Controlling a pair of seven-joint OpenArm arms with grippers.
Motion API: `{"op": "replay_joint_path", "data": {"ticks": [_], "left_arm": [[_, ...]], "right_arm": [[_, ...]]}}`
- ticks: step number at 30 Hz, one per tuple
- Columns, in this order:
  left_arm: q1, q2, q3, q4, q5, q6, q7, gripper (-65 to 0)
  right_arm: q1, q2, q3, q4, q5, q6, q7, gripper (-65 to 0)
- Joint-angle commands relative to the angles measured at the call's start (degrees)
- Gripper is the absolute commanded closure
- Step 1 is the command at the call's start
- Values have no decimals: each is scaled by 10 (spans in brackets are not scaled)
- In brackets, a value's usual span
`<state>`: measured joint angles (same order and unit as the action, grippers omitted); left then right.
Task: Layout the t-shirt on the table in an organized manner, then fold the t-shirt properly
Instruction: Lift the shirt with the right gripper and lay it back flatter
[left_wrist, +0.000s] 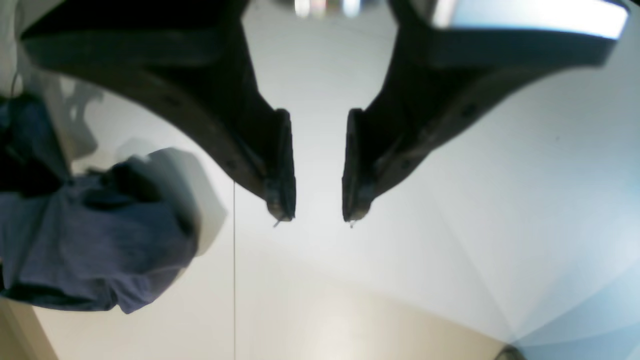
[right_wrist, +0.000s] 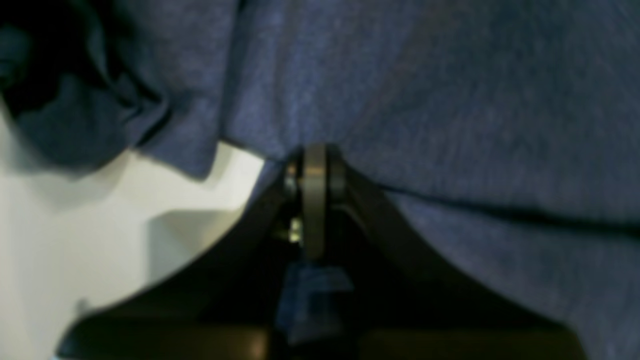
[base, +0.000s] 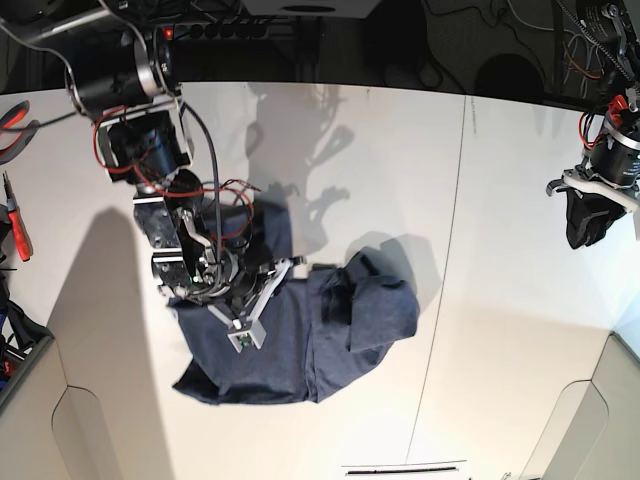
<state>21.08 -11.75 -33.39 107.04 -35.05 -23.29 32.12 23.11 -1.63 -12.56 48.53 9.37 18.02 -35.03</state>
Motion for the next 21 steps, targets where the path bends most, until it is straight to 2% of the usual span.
{"op": "replay_joint_path", "data": {"ticks": [1,5,9,10,14,16,18,21], "left_arm": [[-2,-8,-3,8,-8,-5,-14,-198],[-2,-8,-3,8,-7,-5,-14,-198],[-2,-8,-3,8,-8,-5,-14,-198],[-2,-8,-3,8,-8,-5,-14,-198],[-2,-8,-3,8,-7,-5,-14,-198],[-1,-8,-3,8,-7,-5,-14,-198],[-1,-8,-3,8,-7,-5,-14,-198],[-1,-8,-3,8,-7,-5,-14,-198]], "right_arm": [[-18,-1,-3,21,5,4,-48,0],[-63,8,-3,125,31,4,-49,0],[-73,10,-2,215,31,2,-46,0],[-73,10,-2,236,31,2,-39,-27],[-73,10,-2,321,7,2,17,-207],[-72,10,-2,353,-29,-2,41,-245],[-64,10,-2,365,-84,-34,49,-245],[-53,10,11,363,-155,-107,55,-245]]}}
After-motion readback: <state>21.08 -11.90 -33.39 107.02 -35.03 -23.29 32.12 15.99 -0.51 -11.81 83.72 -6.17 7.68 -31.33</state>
